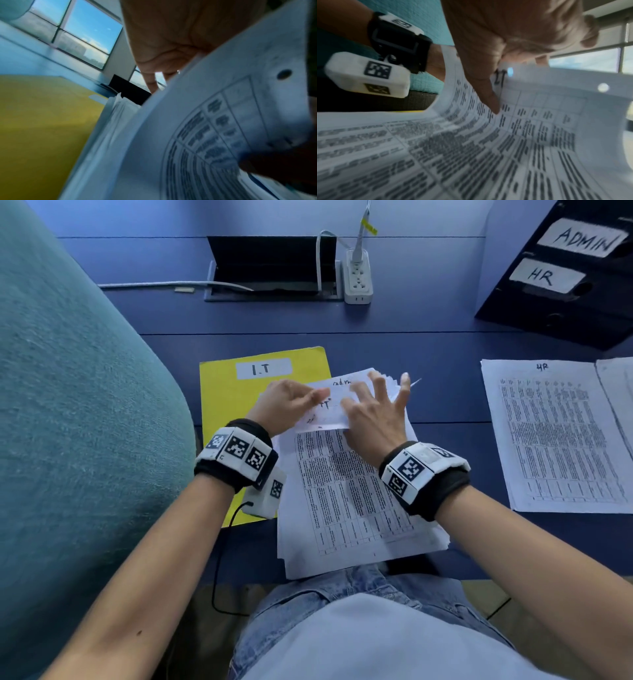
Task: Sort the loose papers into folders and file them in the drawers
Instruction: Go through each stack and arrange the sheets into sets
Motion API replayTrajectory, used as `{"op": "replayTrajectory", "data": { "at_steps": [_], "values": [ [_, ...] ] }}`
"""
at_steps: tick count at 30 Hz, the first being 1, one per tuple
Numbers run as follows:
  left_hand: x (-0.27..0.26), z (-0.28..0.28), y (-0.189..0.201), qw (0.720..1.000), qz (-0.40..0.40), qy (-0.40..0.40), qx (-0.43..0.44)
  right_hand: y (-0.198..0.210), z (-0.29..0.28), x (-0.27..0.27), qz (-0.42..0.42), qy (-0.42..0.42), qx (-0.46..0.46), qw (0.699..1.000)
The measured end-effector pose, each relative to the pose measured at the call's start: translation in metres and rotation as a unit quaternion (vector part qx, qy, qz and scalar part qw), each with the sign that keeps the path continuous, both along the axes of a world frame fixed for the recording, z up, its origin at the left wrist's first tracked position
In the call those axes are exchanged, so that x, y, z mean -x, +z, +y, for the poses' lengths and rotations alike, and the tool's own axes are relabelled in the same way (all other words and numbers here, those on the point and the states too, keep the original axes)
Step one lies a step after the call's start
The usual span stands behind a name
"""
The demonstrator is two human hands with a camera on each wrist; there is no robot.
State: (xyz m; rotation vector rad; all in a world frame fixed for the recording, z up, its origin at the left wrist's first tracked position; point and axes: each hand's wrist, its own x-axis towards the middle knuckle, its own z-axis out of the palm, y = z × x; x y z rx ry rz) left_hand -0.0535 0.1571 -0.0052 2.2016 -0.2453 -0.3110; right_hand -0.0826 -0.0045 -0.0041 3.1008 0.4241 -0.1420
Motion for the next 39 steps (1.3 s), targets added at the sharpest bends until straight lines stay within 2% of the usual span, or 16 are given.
{"op": "replayTrajectory", "data": {
  "at_steps": [2, 3, 6, 9, 18, 23, 30, 32, 35, 39],
  "values": [
    [-0.007, 0.001, -0.001, 0.998, 0.03, 0.051, 0.027, 0.008, 0.001, 0.002, 0.014, 0.003, 0.037, 0.999],
    [-0.01, 0.003, -0.004, 0.997, 0.025, 0.067, -0.008, 0.01, 0.002, 0.004, 0.017, 0.009, 0.045, 0.999],
    [-0.018, 0.007, -0.018, 0.976, 0.002, 0.065, -0.209, 0.012, 0.005, 0.01, 0.062, 0.041, 0.021, 0.997],
    [-0.017, 0.005, -0.025, 0.954, 0.007, 0.031, -0.298, 0.006, 0.005, 0.014, 0.115, 0.06, 0.0, 0.992],
    [-0.011, 0.003, -0.022, 0.956, -0.033, 0.028, -0.29, -0.01, -0.001, 0.014, 0.11, 0.065, -0.037, 0.991],
    [0.001, -0.002, -0.022, 0.95, -0.084, 0.063, -0.295, -0.013, -0.003, 0.013, 0.11, 0.071, -0.035, 0.991],
    [0.011, -0.002, -0.027, 0.94, -0.074, 0.034, -0.33, -0.013, -0.002, 0.013, 0.106, 0.073, -0.031, 0.991],
    [0.014, -0.001, -0.029, 0.944, -0.082, 0.049, -0.316, -0.013, -0.002, 0.013, 0.105, 0.073, -0.035, 0.991],
    [0.016, -0.002, -0.025, 0.958, -0.111, 0.089, -0.248, -0.014, -0.002, 0.012, 0.098, 0.07, -0.037, 0.992],
    [0.014, -0.003, -0.007, 0.975, -0.073, 0.126, -0.167, -0.008, -0.002, 0.007, 0.115, 0.075, -0.023, 0.99]
  ]
}}
